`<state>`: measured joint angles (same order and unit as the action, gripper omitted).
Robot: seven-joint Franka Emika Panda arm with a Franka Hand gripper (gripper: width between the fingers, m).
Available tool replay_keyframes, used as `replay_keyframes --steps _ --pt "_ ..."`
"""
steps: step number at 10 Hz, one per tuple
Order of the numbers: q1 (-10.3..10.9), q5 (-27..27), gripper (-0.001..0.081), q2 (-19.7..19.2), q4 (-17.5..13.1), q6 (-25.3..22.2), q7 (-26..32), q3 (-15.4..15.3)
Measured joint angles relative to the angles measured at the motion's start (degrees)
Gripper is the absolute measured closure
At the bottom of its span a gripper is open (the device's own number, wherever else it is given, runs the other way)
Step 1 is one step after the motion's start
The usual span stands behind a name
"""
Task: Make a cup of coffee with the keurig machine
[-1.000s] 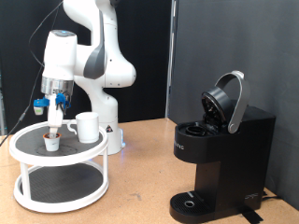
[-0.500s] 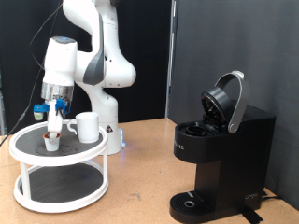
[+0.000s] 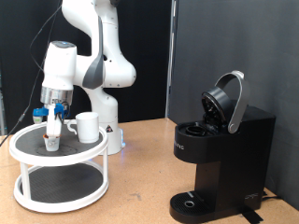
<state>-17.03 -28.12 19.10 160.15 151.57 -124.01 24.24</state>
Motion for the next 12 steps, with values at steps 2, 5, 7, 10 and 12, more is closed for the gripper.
replay_keyframes --steps 2,5,7,10,12 --pt "0.02 0.72 0.0316 -0.06 0.02 0.77 0.23 0.01" --pt "0.27 3.2 0.0516 0.07 0.02 0.8 2.77 0.1" --pt "0.61 5.85 0.0516 1.16 -0.08 -0.92 5.48 0.3" --pt "1.41 11.69 0.0516 5.17 -1.18 -7.92 10.43 0.82" --pt "1.51 14.26 0.0516 8.88 -2.29 -14.1 13.43 1.01"
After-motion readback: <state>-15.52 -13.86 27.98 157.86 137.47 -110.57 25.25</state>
